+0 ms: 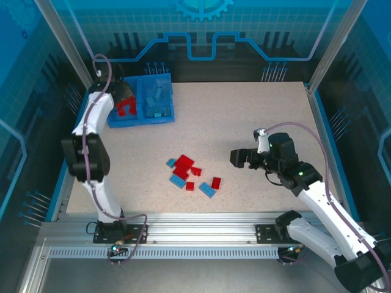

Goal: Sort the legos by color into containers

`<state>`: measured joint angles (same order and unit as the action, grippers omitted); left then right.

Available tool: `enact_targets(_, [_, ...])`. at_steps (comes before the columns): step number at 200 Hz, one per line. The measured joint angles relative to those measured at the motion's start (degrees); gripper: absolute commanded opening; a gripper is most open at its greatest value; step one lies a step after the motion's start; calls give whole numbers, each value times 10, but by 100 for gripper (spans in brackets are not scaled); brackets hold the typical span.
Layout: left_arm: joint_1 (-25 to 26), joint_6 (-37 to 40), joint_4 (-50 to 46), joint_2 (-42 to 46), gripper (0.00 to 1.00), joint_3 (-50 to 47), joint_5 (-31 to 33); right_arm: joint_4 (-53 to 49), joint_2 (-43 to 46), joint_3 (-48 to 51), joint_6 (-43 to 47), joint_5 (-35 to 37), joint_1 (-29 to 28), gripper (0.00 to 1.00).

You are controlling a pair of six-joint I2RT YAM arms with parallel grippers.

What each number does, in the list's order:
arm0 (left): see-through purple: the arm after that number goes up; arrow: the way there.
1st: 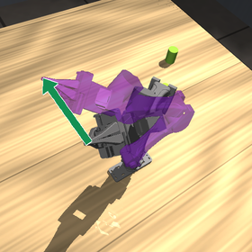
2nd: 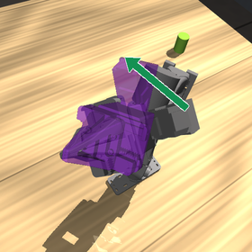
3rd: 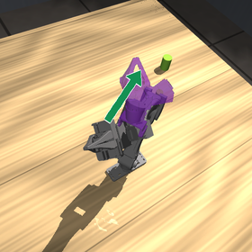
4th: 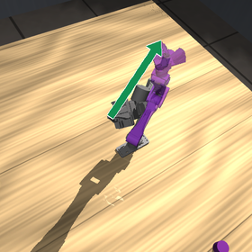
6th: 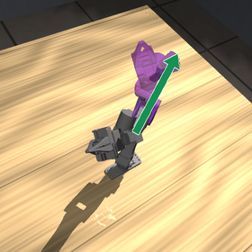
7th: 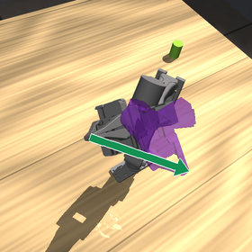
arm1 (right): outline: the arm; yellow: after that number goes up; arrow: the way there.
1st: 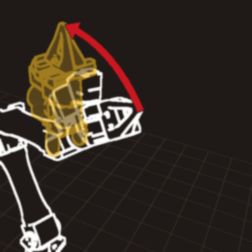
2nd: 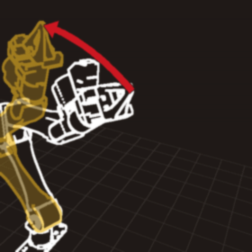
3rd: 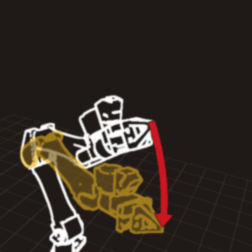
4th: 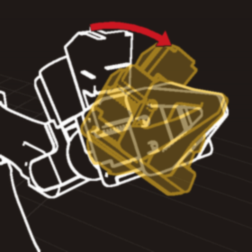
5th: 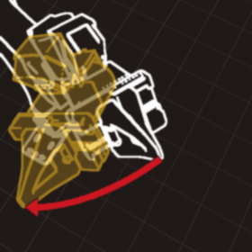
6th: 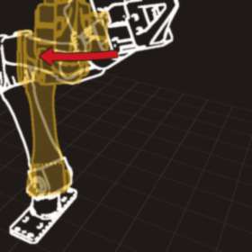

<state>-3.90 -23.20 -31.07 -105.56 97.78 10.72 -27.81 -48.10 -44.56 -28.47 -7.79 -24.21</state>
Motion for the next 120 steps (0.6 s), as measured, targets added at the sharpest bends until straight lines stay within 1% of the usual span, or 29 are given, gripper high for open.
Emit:
enact_targets(10, [21, -8, 15, 56, 52, -39, -10, 3, -4, 0, 0, 0, 0, 100])
enact_targets(22, [63, -12, 31, 123, 52, -83, -20, 7, -9, 0, 0, 0, 0, 100])
enact_targets(38, [138, -14, 43, 196, 52, -132, -32, 14, -16, 0, 0, -1, 0, 100])
enact_targets(52, [208, -20, 44, 233, 51, -164, -36, 19, -23, 0, -1, -1, 0, 100])
enact_targets(68, [280, -34, 42, 249, 51, -198, -33, 22, -28, 0, -7, 4, 0, 100])
enact_targets(93, [385, -70, 33, 240, 50, -256, -21, 27, -28, 1, -20, 23, 0, 100])
enact_targets(120, [476, -100, 32, 209, 51, -299, -18, 27, -18, 15, -35, 43, 4, 100])
